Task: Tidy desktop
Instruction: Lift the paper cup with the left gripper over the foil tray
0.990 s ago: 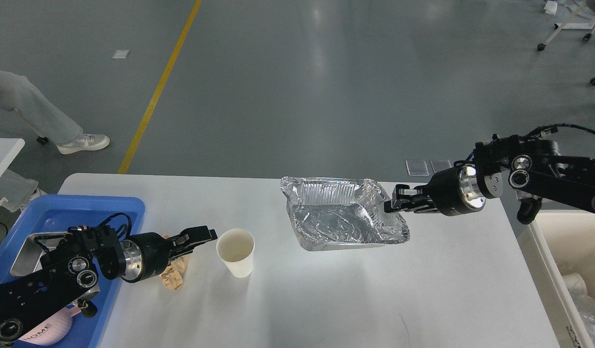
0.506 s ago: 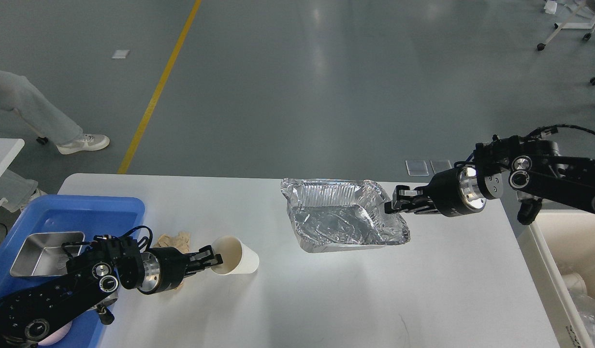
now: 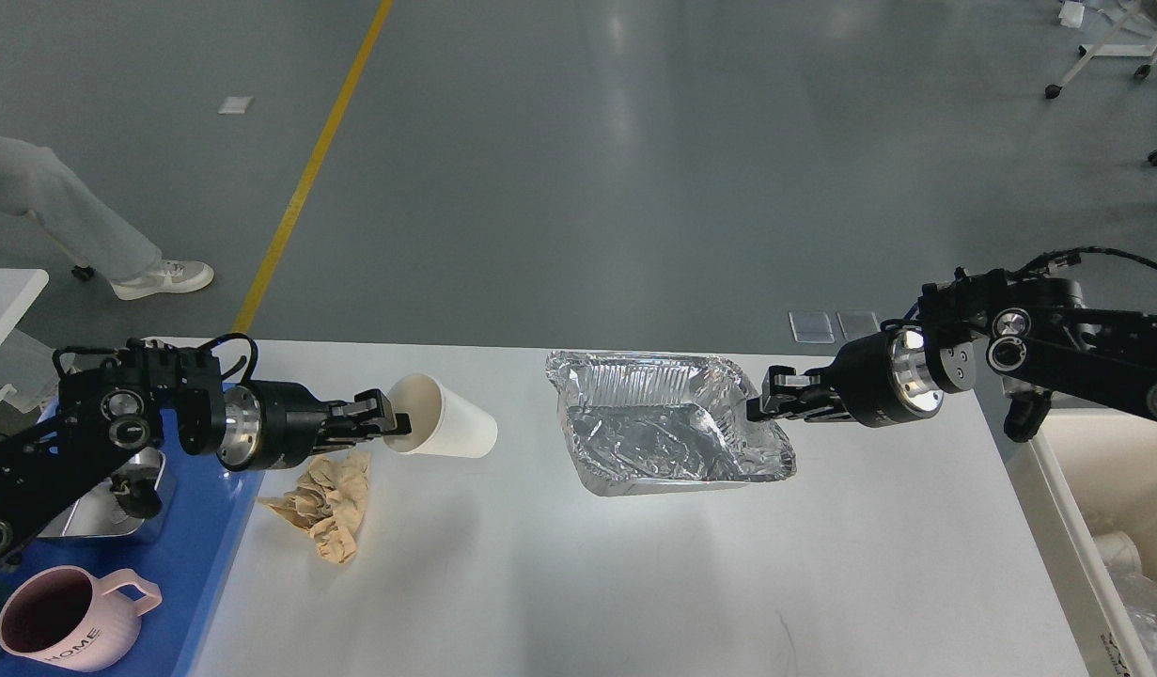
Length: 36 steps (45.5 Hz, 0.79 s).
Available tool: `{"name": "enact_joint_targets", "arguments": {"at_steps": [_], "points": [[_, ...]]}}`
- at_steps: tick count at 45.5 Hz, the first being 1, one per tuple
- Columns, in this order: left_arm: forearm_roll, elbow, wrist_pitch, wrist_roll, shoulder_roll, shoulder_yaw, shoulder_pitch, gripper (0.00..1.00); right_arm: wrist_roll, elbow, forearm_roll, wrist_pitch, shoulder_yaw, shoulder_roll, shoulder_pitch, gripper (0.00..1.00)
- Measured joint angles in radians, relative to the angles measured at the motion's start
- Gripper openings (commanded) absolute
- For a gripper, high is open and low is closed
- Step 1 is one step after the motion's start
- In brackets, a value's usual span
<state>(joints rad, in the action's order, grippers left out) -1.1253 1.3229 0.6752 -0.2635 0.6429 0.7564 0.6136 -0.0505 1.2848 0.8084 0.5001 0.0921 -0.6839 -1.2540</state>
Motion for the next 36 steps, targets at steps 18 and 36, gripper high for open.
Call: {"name": "enact_joint_targets", "arguments": {"at_steps": [18, 36], "points": [[0.099, -0.067, 0.163, 0.056, 0.090, -0.009, 0.276, 0.02, 0.001, -0.001, 0.001, 0.000, 0.000, 0.012, 0.001, 0.00], [0.104, -0.263, 0.226, 0.083, -0.173, -0.222, 0.623, 0.02, 0.003, -0.001, 0.000, 0.006, 0.000, 0.030, -0.002, 0.00]]}}
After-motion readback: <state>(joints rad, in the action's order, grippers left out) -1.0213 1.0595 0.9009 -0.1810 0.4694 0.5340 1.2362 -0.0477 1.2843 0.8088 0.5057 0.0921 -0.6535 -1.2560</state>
